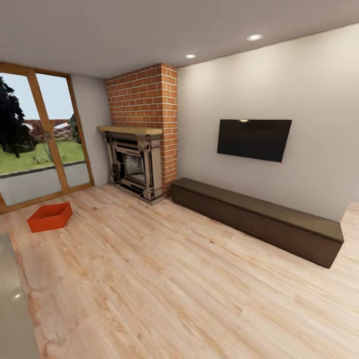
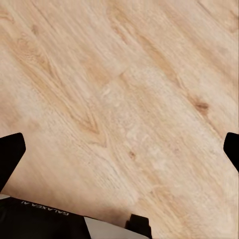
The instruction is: Move the two storage containers from the living room to the garage. In the garage, place one container on the floor and stack the other container on top of it (either order is fine).
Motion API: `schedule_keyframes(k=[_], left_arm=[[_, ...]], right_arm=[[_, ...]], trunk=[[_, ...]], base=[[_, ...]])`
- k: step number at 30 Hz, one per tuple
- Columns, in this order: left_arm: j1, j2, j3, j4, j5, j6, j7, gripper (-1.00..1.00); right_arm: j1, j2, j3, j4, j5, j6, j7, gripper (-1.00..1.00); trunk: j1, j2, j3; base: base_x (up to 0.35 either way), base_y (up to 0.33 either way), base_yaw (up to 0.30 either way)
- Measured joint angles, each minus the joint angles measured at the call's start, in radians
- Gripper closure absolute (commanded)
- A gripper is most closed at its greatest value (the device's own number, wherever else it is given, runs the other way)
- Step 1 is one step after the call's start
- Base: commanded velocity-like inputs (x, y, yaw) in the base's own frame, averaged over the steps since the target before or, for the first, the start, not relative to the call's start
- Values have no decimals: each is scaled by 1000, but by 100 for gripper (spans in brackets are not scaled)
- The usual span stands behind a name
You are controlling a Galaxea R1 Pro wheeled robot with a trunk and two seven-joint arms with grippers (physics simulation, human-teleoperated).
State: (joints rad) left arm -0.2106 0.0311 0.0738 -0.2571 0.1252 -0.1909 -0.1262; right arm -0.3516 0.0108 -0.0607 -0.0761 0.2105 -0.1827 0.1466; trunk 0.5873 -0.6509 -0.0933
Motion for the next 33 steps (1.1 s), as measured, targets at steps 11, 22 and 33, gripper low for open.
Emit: schedule_keyframes(k=[11, 22, 33], left_arm=[[0, 0, 0, 0, -1, 0, 0, -100], [0, 0, 0, 0, 0, 0, 0, -100], [0, 0, 0, 1, -1, 0, 0, -100]], right_arm=[[1, 0, 0, -1, 0, 0, 0, -100], [0, 0, 0, 0, 0, 0, 0, -100], [0, 0, 0, -1, 0, 0, 0, -100]], trunk=[[0, 0, 0], [0, 0, 0], [0, 0, 0]], base=[[323, -91, 248], [323, -91, 247], [323, -91, 244]])
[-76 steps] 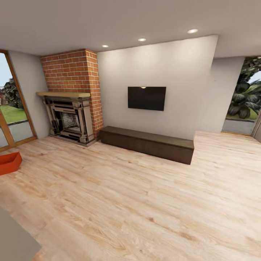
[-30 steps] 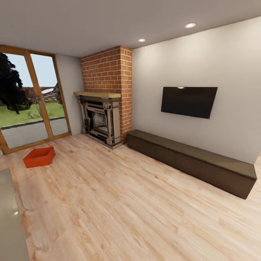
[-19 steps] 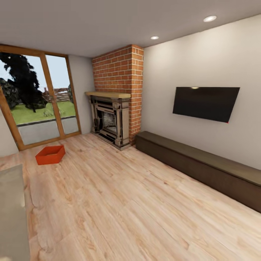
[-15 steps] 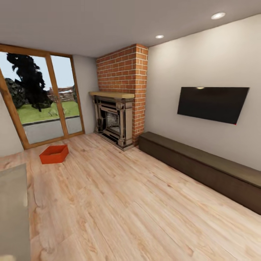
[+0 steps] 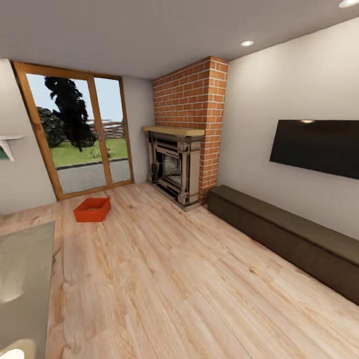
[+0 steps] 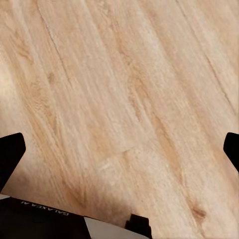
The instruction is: Move the two storage containers from the living room to the garage. In the garage, place one container on the floor and stack the other container on top of it (either order is fine).
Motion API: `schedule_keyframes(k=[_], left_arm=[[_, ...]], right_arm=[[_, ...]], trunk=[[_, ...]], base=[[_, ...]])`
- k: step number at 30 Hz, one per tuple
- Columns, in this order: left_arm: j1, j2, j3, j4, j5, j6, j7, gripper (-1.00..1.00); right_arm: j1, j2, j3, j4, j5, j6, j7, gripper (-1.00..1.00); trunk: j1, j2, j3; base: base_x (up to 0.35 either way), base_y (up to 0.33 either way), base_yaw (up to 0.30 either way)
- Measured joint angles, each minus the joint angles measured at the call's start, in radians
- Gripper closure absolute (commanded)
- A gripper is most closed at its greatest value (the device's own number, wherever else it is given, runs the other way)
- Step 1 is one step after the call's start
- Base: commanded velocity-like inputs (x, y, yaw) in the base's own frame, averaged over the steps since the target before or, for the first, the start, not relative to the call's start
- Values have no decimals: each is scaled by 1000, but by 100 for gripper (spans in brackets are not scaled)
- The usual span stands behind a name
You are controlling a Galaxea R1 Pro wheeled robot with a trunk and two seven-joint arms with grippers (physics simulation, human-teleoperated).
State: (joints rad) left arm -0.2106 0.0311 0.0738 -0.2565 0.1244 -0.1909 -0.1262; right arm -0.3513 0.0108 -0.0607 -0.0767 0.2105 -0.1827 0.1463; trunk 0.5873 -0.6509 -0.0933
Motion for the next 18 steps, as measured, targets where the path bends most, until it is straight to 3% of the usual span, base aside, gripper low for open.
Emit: schedule_keyframes(k=[18], left_arm=[[0, 0, 0, 0, 0, 0, 0, -100]], right_arm=[[0, 0, 0, 1, 0, 0, 0, -100]], trunk=[[0, 0, 0]], base=[[323, -91, 239]])
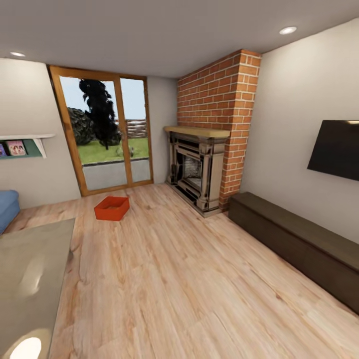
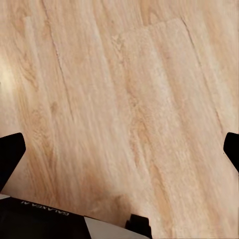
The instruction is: Move the two storage containers from the living room to the garage. In the garage, place one container on the floor and stack the other container on top of it (either order is fine).
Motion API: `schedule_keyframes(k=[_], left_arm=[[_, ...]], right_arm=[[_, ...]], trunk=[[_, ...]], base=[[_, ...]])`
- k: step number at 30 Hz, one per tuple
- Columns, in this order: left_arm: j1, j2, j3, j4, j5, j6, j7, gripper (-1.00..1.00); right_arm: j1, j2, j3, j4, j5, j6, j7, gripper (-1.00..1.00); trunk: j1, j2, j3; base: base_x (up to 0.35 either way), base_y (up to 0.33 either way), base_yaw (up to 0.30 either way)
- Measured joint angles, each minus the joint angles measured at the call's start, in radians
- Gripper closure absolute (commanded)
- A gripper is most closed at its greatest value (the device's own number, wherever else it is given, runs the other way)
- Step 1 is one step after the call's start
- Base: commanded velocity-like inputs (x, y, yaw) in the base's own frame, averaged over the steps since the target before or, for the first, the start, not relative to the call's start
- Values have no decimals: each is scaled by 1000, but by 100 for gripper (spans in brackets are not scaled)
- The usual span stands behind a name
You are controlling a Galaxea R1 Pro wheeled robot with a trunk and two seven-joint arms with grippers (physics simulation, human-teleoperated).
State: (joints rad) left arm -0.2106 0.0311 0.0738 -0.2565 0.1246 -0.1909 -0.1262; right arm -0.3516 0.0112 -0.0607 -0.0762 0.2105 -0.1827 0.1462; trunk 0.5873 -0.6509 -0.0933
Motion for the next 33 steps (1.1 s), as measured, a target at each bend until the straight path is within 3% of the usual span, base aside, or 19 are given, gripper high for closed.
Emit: schedule_keyframes(k=[10, 33], left_arm=[[0, 0, 0, -1, 0, 0, 0, -100], [0, 0, 0, -1, 0, 0, 0, -100]], right_arm=[[0, 0, 0, 0, 0, 0, 0, -100], [0, -1, -1, 0, 0, 0, 0, -100]], trunk=[[0, 0, 0], [0, 0, 0]], base=[[323, -97, 191], [323, -102, 5]])
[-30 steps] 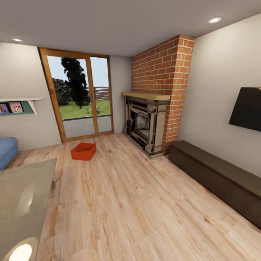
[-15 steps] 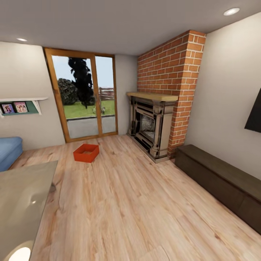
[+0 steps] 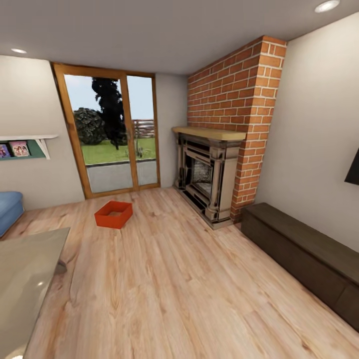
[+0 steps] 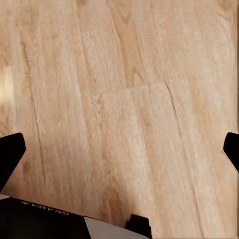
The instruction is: Move the two storage containers from the living room to the garage. In the garage, place one container on the floor and stack the other container on top of it (either order is fine).
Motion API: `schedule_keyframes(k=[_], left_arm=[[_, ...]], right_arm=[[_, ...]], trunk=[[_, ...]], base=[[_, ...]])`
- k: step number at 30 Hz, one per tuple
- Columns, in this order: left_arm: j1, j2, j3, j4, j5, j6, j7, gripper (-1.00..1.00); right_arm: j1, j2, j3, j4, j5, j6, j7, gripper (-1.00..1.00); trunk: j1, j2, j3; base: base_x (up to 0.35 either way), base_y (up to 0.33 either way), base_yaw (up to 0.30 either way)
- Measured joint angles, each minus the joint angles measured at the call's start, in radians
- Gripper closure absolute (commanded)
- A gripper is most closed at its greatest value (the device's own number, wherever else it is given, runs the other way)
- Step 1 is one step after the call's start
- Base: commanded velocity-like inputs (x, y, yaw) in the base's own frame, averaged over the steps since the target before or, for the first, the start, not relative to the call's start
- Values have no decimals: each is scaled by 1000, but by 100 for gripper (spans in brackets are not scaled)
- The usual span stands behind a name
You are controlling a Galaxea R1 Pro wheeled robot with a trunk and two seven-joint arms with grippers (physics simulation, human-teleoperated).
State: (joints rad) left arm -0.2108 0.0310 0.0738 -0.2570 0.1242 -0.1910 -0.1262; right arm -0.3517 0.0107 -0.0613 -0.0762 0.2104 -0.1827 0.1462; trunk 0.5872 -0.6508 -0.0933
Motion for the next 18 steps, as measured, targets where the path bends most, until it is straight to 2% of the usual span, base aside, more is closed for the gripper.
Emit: schedule_keyframes(k=[18], left_arm=[[0, 0, 0, 0, 0, 0, 0, -100]], right_arm=[[0, 0, 0, -1, 0, 0, 0, -100]], trunk=[[0, 0, 0]], base=[[323, -95, 0]])
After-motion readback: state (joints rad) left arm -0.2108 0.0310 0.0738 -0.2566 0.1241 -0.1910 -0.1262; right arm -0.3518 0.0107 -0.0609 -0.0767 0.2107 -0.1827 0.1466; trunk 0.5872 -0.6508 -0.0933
